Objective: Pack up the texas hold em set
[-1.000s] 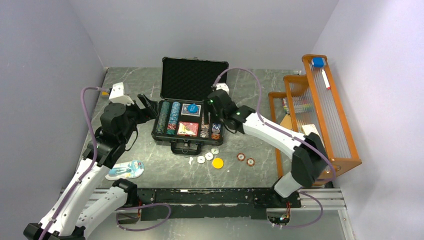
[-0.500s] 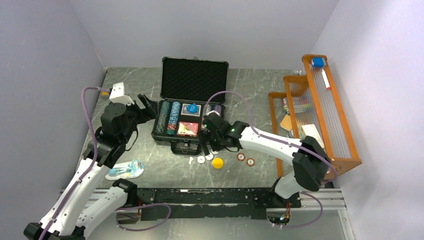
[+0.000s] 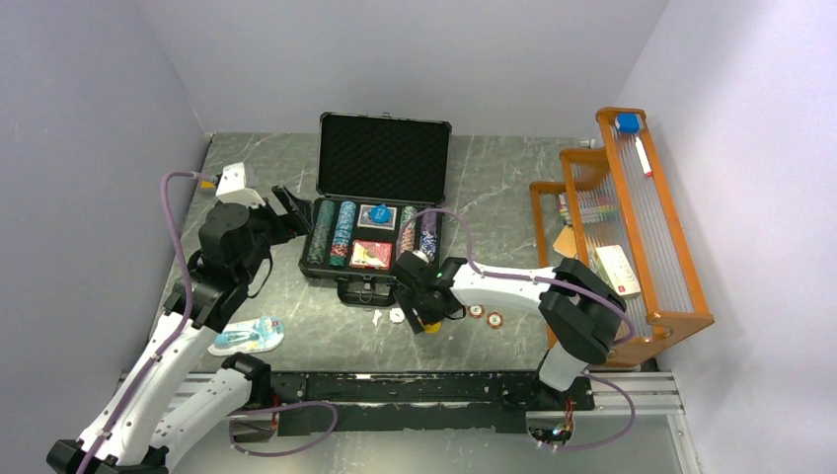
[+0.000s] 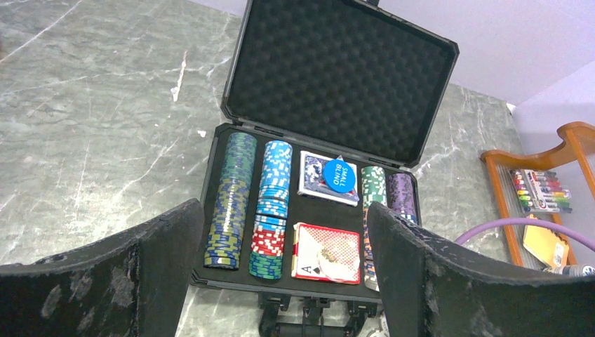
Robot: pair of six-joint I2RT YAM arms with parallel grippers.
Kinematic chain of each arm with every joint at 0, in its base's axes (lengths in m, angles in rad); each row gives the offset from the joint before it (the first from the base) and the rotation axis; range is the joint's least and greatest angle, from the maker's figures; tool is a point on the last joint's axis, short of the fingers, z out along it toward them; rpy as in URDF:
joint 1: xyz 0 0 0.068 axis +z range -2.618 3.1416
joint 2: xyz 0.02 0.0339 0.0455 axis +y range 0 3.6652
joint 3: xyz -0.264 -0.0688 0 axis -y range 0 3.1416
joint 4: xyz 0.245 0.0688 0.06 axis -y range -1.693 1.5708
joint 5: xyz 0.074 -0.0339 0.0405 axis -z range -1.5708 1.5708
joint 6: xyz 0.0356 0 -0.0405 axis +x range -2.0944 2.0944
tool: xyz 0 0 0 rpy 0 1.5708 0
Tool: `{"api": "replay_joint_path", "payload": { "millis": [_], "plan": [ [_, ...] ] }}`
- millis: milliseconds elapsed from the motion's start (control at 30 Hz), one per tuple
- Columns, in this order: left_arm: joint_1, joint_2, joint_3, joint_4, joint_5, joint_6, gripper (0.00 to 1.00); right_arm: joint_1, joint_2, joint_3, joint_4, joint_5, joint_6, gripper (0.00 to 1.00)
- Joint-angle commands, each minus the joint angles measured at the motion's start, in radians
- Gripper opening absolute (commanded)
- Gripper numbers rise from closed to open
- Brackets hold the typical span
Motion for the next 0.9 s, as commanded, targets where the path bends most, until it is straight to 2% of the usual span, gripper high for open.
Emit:
{"api": "replay_joint_path", "payload": {
  "millis": [0,233,467,733,867],
  "plan": [
    [-0.005,-0.007,-0.006,0.021,-0.008,0.002,0.90,0.001,0.034,-0.015,0.020,-0.015,0.002,0.70],
    [-0.005,-0.005,-0.006,0.019,-0.010,0.002,0.90,-0.001,0.058,-0.031,0.037,-0.012,0.018,0.65],
    [-0.005,-0.009,-0.008,0.021,-0.013,0.001,0.90,-0.001,0.031,-0.013,0.037,0.037,0.017,0.51],
    [-0.005,-0.010,-0.006,0.016,-0.022,0.001,0.90,-0.001,-0.133,0.128,0.055,0.098,-0.003,0.51],
    [-0.006,-0.015,-0.010,0.020,-0.025,-0.003,0.90,-0.001,-0.143,0.187,0.127,0.131,-0.011,0.51]
  ]
}}
